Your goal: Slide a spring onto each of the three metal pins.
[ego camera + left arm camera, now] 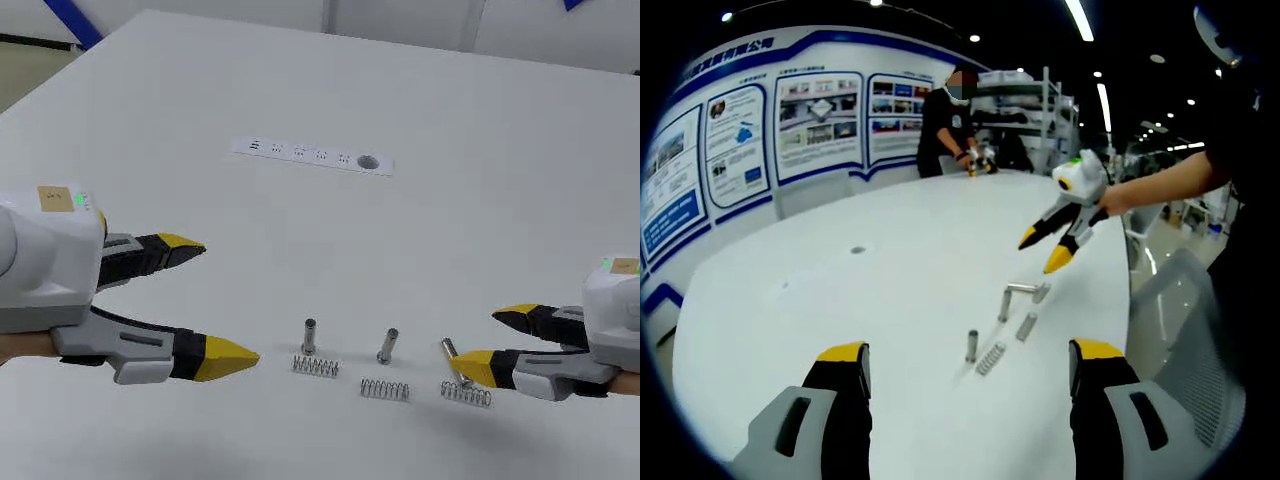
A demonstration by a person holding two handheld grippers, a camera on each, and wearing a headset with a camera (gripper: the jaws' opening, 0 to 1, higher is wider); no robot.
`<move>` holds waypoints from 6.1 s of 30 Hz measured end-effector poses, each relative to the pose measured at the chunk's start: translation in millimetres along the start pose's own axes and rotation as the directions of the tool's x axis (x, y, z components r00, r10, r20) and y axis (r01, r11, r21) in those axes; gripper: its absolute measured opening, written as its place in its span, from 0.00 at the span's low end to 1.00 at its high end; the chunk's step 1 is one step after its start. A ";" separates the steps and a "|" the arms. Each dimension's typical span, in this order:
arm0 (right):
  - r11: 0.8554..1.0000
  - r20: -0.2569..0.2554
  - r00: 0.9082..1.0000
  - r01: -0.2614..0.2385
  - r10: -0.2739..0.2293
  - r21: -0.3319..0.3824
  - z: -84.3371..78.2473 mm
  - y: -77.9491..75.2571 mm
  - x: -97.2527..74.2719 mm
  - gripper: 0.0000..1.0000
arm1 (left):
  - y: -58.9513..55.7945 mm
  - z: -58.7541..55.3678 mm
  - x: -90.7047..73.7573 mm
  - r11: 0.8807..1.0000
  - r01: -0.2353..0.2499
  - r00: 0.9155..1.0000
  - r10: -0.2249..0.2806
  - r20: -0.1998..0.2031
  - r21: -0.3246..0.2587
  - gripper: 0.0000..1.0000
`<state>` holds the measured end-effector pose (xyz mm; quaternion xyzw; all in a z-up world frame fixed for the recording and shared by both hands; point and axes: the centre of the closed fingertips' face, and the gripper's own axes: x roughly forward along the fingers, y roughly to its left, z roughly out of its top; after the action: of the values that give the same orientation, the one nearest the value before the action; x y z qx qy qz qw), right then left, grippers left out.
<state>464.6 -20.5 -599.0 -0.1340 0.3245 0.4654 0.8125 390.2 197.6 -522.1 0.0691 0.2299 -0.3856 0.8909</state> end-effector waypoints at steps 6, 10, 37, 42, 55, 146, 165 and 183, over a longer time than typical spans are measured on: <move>1.000 -0.024 1.000 0.004 -0.004 0.022 -2.2 -5.7 11.3 0.49 | -2.9 -2.2 2.8 1.000 0.010 1.000 -0.010 0.000 -0.009 0.83; 0.998 -0.044 0.999 0.014 -0.011 0.055 -5.1 -9.5 21.1 0.44 | -2.2 -4.6 3.2 1.000 0.011 1.000 -0.011 -0.005 -0.013 0.84; 0.977 -0.232 0.968 0.136 -0.096 0.166 -38.0 -22.8 54.6 0.25 | 2.6 -18.8 2.6 0.999 -0.014 1.000 0.014 -0.004 -0.047 0.88; 0.980 -0.242 0.964 0.148 -0.113 0.133 -38.5 -23.3 55.8 0.20 | 1.2 -22.5 3.2 0.999 -0.011 1.000 0.010 -0.017 -0.042 0.88; 0.971 -0.281 0.942 0.219 -0.185 0.095 -38.7 -28.9 57.3 0.13 | -1.5 -24.3 6.1 0.998 -0.013 1.000 0.012 -0.015 -0.055 0.88; 0.957 0.041 0.966 0.247 -0.256 0.149 -16.0 -11.5 8.4 0.09 | -15.6 -21.2 -7.3 0.999 -0.029 0.999 0.028 -0.045 -0.027 0.86; 0.963 0.006 0.969 0.247 -0.249 0.111 -22.5 -8.9 5.7 0.16 | -22.2 -19.9 -7.0 1.000 -0.022 0.999 0.021 -0.049 -0.019 0.86; 0.987 -0.073 0.992 0.088 -0.099 -0.134 -39.4 -2.3 -10.5 0.25 | -22.4 -21.9 -7.6 0.999 -0.034 0.998 0.034 -0.049 -0.018 0.85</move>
<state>447.0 -49.2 -622.0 -0.2200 0.3187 0.4413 0.8095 361.8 193.7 -536.8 0.0738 0.2539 -0.3664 0.8921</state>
